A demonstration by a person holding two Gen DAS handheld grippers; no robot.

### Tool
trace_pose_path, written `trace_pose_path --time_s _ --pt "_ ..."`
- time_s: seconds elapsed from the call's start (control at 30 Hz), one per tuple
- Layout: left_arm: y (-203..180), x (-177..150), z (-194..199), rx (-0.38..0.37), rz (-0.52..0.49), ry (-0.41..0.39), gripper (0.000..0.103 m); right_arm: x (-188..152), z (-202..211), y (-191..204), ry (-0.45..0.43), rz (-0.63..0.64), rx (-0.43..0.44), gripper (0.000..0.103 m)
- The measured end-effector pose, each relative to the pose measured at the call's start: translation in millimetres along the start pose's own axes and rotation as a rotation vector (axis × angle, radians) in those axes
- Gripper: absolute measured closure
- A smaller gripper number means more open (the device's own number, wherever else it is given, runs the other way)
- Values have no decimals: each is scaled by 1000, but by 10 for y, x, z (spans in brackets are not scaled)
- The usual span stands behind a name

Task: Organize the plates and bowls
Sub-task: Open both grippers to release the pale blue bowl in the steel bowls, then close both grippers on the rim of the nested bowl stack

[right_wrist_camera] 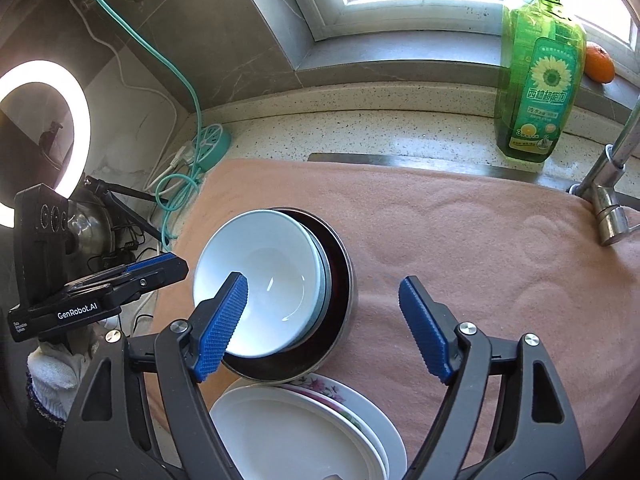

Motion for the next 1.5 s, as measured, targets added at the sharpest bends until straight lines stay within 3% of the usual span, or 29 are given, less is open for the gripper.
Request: trace_pose_path --time_s 0.33,0.53,0.87,0.97,1.07,1.17,1.5 --pt "262 -155 -18 -25 76 15 55 -110 109 -354 -20 -108 25 23" --pt "353 -251 -108 -58 128 38 55 -222 45 -553 0 -206 85 23" --pt "342 -269 -183 -67 134 38 57 -306 -145 -504 56 -206 119 48" --pt "323 -261 -227 -72 135 45 65 -298 -193 -507 65 -210 121 59" --pt "322 -257 -247 -78 137 46 71 -294 -228 -503 72 -213 122 60" --pt "315 -249 -270 -78 131 47 72 -276 -269 -484 82 -201 118 69" --pt "233 -211 -340 -79 106 59 85 -242 -357 -406 112 -182 123 83"
Point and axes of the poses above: each gripper's, at about its wrist camera, not at the fingertips, and z roughly against the way its jaws point, y to its left, x to its top, the point moved 2 cm from there along -z, roughly the way its jaws point, and after that the axes turned 9 degrees about x, right-handed, at the moved point
